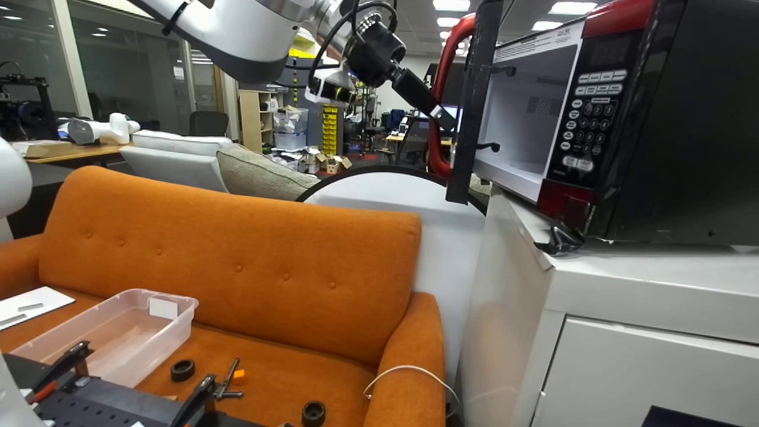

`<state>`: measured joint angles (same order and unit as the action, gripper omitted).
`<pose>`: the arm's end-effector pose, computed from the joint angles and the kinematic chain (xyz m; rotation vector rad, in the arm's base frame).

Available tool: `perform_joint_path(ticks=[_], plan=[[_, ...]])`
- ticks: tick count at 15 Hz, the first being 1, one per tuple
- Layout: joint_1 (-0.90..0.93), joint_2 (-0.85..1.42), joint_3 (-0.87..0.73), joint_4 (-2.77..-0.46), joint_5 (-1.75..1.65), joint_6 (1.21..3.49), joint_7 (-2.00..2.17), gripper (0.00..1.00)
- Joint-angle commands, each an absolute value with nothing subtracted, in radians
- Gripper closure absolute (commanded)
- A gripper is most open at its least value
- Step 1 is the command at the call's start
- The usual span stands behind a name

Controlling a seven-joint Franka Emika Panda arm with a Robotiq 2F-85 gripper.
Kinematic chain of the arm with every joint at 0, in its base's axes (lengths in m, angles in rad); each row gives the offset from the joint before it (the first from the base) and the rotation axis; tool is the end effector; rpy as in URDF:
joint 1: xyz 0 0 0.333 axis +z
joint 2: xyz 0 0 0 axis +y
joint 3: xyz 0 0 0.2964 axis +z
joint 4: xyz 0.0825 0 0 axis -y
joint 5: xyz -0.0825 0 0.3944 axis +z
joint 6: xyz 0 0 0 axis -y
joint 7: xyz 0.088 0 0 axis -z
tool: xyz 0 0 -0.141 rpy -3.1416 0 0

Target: Close the microwave

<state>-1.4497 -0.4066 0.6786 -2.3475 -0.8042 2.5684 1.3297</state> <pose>0.3829 -0.3581 0.4636 1.7159 -1.5702 0.8056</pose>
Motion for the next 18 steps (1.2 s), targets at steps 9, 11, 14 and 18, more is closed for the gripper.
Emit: perform_joint_path(ticks=[9, 11, 14, 18], plan=[[-0.958, -0.046, 0.285, -1.957, -0.936, 2.094, 1.581, 0.93], [-0.848, -0.006, 0.181, -1.896, -0.920, 2.049, 1.594, 0.93], [-0.708, 0.049, 0.044, -1.796, -0.903, 2.000, 1.608, 0.93], [-0.564, 0.114, -0.100, -1.690, -0.873, 1.947, 1.623, 0.93]])
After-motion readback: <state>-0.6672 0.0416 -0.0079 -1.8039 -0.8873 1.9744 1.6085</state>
